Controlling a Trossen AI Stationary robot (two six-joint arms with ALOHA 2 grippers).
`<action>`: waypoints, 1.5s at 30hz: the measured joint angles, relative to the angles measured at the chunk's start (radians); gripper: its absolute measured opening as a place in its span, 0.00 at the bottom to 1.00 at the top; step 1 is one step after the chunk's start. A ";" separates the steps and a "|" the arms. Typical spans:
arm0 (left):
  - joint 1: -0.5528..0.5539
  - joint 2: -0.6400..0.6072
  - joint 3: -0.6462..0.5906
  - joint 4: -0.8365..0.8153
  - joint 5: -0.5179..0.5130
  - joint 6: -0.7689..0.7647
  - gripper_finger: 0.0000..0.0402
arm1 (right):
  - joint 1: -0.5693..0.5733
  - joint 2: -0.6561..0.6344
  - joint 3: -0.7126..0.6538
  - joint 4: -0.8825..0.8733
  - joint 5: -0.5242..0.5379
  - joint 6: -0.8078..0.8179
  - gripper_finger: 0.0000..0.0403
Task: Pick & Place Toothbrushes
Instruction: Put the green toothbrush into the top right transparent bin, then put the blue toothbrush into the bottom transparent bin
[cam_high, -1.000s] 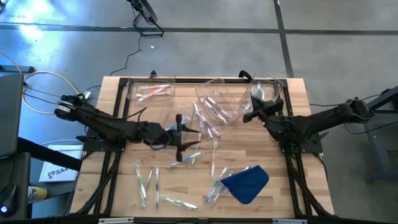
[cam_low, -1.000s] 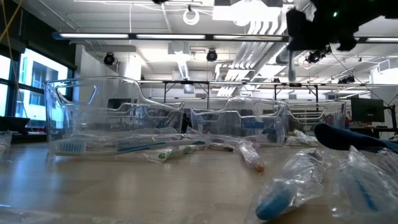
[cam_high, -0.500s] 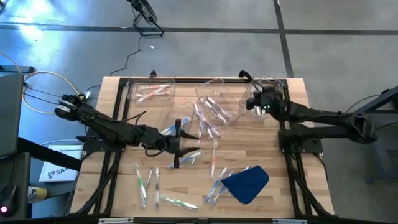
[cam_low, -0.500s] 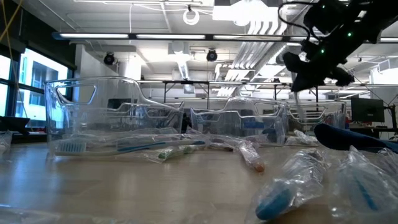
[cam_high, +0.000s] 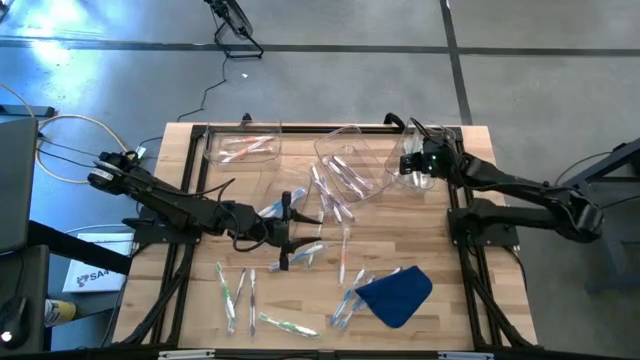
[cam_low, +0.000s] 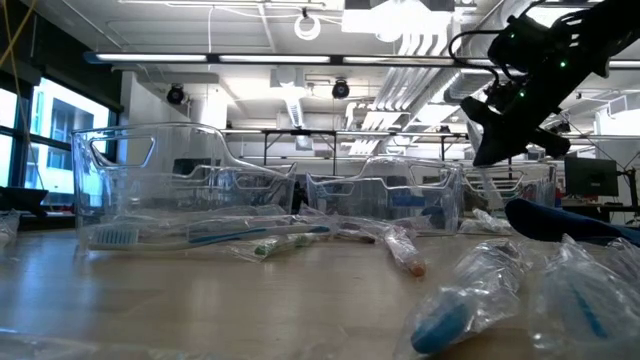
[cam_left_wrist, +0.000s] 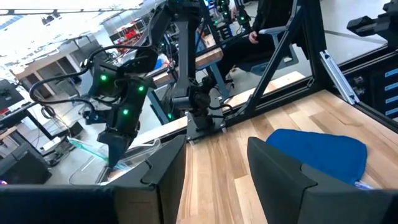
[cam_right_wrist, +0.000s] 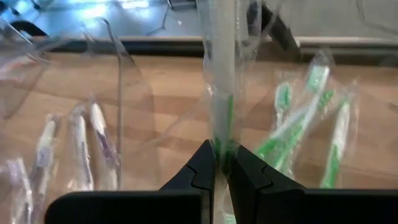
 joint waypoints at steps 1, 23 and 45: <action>0.000 0.000 0.000 0.000 0.000 0.000 0.42 | -0.008 0.000 0.000 -0.009 -0.011 0.000 0.04; 0.000 0.000 0.000 0.000 0.000 0.000 0.42 | -0.023 -0.014 0.000 0.061 0.038 -0.042 0.39; 0.000 0.000 0.000 -0.001 0.000 -0.008 0.42 | -0.022 -0.323 0.000 0.064 -0.189 -0.093 0.28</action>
